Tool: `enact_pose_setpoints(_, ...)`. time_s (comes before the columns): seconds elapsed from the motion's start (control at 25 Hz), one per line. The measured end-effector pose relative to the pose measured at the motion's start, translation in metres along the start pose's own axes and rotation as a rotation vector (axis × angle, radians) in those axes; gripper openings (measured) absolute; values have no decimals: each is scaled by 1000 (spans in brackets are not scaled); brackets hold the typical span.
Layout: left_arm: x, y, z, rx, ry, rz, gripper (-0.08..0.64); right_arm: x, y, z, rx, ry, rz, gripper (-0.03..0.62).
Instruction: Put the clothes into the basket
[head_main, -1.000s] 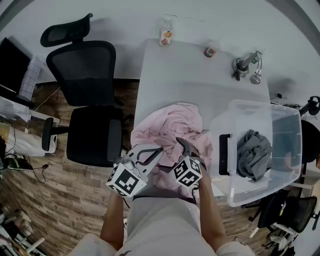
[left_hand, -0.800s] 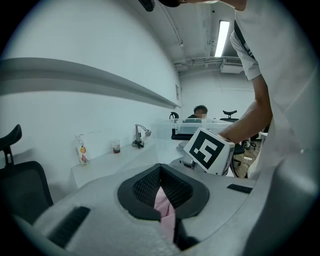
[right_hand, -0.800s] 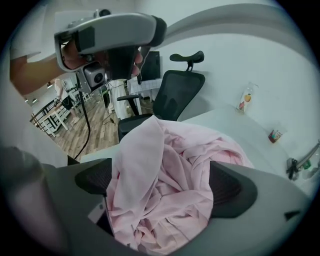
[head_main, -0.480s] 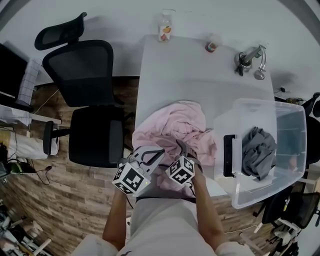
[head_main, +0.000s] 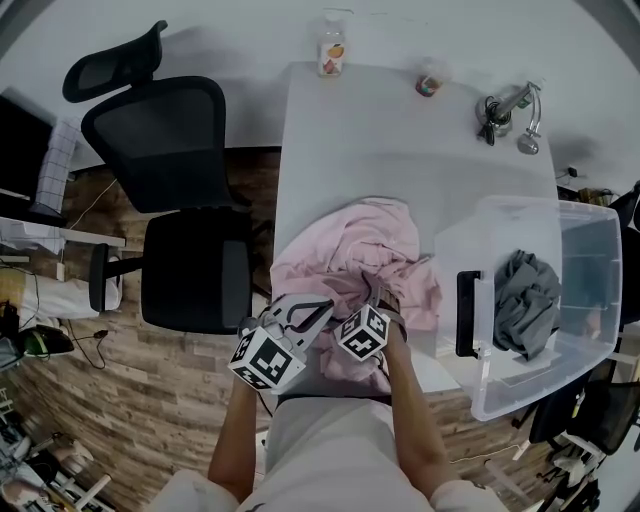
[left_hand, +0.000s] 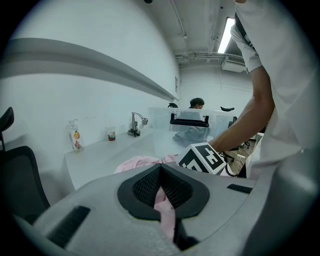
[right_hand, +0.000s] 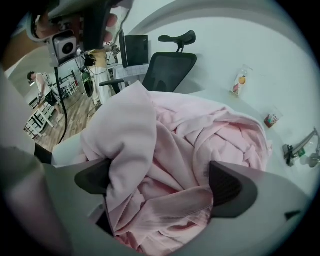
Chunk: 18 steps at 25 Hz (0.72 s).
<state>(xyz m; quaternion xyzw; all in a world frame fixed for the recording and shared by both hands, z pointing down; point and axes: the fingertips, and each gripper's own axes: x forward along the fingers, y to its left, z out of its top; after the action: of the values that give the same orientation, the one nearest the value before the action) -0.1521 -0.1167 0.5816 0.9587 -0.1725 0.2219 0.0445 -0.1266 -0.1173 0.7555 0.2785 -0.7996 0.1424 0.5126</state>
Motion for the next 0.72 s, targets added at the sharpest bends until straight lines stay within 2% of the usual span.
enact_pose_setpoints(0.28,2,1,-6,-19,4,-2,5,12,-3,-4,50,-15,35,577)
enact_pose_setpoints(0.52,4,0,-9,-30,3,-3,5,16,-3,-4,46,-29,84,576)
enact_pose_setpoints(0.72,3,0,-9,-32,1,-5,5,17,-1,-5,52,2,94,574)
